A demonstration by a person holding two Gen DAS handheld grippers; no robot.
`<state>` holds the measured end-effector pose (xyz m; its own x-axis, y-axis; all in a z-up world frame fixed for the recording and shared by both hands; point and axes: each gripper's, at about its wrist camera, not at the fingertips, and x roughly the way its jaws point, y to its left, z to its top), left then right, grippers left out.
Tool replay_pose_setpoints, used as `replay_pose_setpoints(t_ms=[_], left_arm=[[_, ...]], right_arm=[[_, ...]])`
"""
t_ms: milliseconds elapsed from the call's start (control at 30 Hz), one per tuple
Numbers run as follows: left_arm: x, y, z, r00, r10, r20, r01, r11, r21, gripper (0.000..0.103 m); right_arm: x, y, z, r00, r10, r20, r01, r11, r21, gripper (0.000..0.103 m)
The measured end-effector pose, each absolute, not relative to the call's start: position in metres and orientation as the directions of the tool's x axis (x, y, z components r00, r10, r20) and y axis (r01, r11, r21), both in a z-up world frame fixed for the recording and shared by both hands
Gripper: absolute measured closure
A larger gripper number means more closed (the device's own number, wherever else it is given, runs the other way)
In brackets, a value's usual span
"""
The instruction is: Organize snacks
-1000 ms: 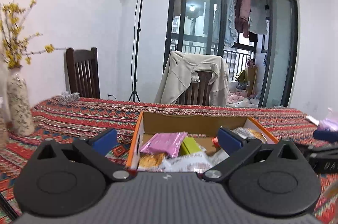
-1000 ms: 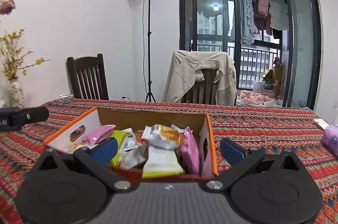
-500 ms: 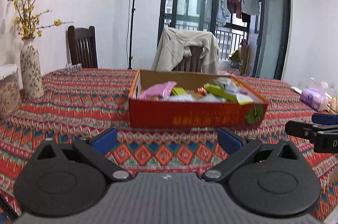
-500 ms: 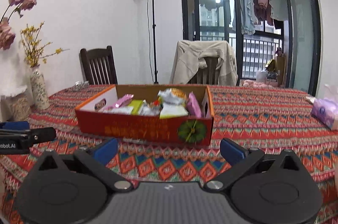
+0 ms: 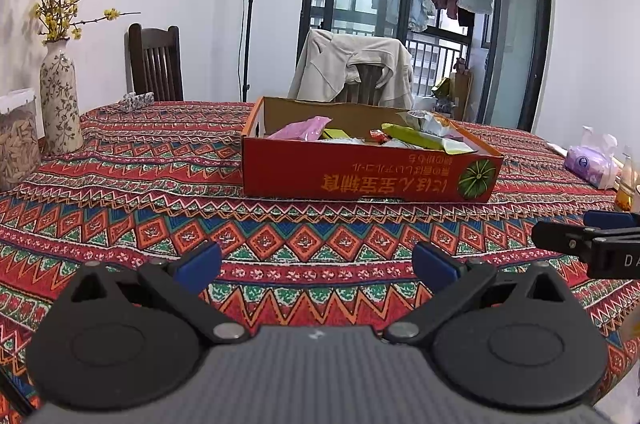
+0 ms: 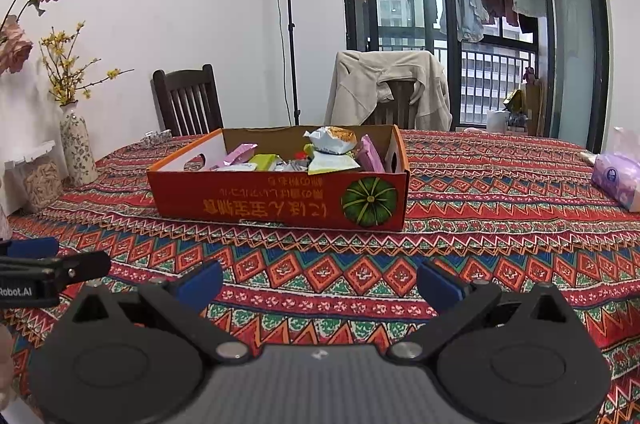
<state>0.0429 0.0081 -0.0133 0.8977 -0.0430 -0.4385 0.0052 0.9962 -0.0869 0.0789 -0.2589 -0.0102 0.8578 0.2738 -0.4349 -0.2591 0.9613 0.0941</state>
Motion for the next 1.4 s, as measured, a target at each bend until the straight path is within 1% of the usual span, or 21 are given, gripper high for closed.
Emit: replay_pose_setpoints(t_ms=[1400], left_arm=[[0.0403,0.0016,-0.0140,0.901,-0.064,-0.430,0.032,0.996,-0.081,0.000]], right_arm=[[0.0776,-0.2583,-0.0156,0.855,0.269,-0.444,-0.255,0.962,0.093,0.000]])
